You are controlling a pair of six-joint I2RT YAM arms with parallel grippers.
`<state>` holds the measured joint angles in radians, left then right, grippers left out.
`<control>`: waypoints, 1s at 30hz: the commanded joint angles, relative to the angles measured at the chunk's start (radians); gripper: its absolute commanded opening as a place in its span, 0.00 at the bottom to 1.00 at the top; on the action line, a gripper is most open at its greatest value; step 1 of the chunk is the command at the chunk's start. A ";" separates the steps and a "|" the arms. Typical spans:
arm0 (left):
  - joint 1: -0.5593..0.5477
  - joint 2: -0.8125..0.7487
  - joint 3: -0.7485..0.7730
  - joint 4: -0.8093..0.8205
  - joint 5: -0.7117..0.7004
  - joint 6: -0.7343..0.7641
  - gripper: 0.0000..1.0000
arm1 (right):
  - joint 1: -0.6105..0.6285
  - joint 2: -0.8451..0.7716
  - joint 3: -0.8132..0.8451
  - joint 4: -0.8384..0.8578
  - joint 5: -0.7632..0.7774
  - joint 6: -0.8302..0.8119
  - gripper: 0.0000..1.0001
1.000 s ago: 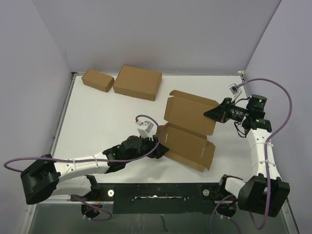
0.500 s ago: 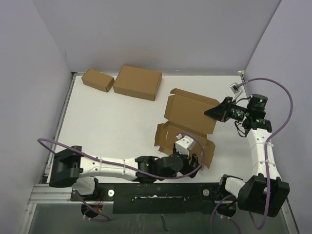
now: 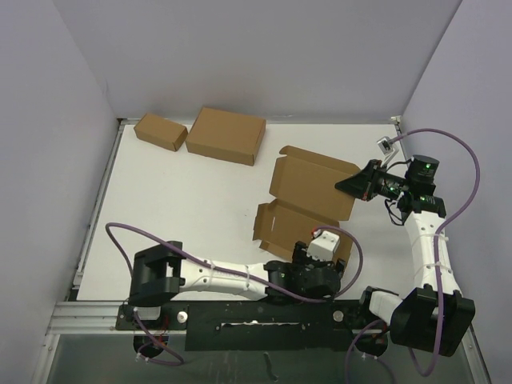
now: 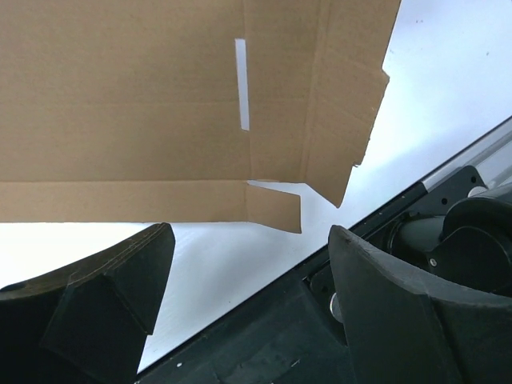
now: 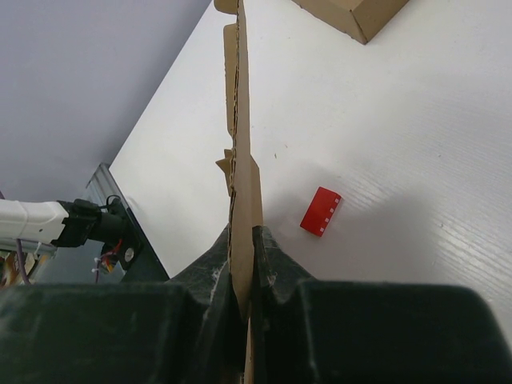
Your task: Fold the paper box
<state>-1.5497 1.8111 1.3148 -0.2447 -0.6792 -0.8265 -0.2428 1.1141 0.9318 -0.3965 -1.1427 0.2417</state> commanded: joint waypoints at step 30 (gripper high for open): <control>0.041 0.109 0.061 -0.090 0.005 -0.105 0.52 | -0.007 -0.043 -0.010 0.048 -0.019 0.009 0.00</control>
<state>-1.5204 2.0018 1.4155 -0.3569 -0.6506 -0.9112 -0.2436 1.1011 0.9188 -0.3897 -1.1431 0.2443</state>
